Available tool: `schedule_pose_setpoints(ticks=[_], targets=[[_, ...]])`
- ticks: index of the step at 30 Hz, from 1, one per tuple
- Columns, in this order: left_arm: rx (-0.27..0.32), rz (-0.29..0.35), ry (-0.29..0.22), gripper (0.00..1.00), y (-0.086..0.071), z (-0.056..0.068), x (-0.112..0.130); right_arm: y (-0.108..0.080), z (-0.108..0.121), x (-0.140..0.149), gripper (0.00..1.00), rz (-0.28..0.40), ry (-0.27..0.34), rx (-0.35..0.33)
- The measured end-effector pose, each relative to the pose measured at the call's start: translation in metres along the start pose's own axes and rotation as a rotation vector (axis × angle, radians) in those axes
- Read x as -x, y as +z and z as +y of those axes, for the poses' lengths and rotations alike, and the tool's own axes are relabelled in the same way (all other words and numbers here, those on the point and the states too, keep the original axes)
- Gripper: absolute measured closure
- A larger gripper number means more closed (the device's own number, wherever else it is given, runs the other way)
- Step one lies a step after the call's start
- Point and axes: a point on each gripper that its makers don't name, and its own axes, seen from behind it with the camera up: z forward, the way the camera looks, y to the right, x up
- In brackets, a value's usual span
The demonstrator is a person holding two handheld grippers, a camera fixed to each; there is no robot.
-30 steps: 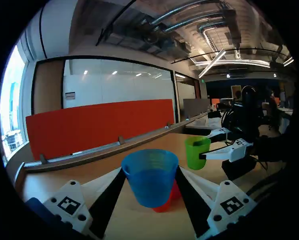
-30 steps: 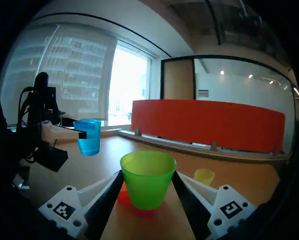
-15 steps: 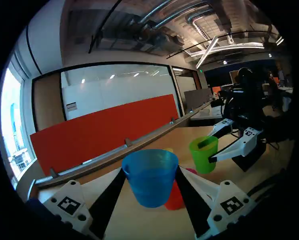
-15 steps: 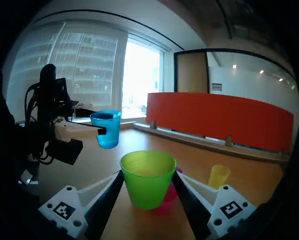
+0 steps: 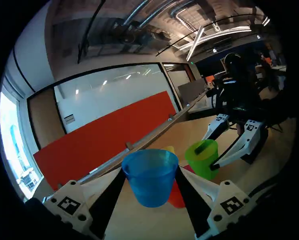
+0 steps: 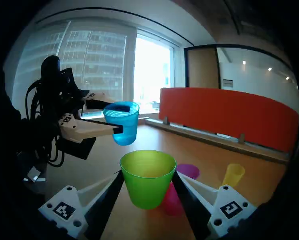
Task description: Pour water
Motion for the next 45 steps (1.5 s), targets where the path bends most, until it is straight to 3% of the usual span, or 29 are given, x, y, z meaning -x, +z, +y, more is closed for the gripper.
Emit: schedule_pose_setpoints(ticks=[11,32,45], targets=[[0.006,-0.005,0.096,0.15,-0.003,0.003,-0.005,0.004,-0.013,0.003,0.1,-0.014,-0.007,-0.036],[0.005,-0.011,0.193,0.15,-0.004,0.004,-0.009,0.01,-0.027,0.002,0.1,-0.018,0.004,-0.086],[-0.008,-0.032,0.296,0.15,-0.005,0.007,-0.01,0.014,-0.035,0.004,0.1,-0.02,0.008,-0.104]])
